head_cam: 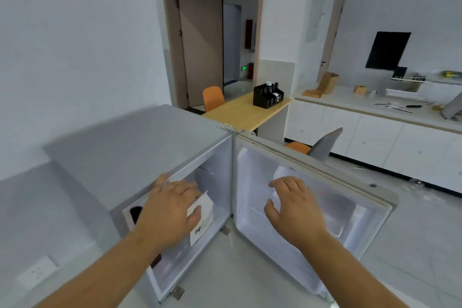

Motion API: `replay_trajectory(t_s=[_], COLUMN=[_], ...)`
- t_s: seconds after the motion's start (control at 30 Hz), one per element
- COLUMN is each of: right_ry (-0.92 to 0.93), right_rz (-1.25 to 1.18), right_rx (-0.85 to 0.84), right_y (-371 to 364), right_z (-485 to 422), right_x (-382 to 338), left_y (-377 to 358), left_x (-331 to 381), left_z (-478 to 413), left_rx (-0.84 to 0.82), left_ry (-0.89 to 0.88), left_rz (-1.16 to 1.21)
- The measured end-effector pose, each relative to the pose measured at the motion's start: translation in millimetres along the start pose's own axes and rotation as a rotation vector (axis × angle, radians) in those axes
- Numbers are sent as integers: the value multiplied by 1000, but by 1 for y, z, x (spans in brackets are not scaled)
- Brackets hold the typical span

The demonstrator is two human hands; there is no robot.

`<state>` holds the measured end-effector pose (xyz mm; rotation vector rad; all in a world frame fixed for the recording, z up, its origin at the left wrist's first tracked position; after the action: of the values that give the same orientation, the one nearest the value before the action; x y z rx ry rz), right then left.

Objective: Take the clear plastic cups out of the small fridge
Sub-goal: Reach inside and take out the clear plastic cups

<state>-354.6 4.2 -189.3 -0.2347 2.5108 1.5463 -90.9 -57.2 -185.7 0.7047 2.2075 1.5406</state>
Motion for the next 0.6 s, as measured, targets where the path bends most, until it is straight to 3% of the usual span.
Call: replay_trajectory(t_s=[0.23, 0.37, 0.6], right_ry=[-32, -161, -357], right_rz=[-301, -445, -458], right_rx=[-395, -570, -766], right_y=[-121, -186, -294], right_z=[-7, -24, -66], right_x=[-62, -90, -124], left_y=[-105, -156, -272], left_x=[-27, -54, -87], left_z=[60, 73, 57], left_rx=[-266, -287, -248], left_ry=[445, 684, 1100], left_rz=[267, 531, 1170])
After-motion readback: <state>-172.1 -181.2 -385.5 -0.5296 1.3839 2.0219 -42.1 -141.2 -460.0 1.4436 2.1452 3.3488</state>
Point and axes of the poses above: each hand's wrist, its own z-axis away from the middle knuckle, its own y-axis out of the back of the hand, x = y × z, the point moved 9 cm from there along -z, towards the middle knuckle, and after that the axes turned 3 degrees about -x, right-handed, at the moved point
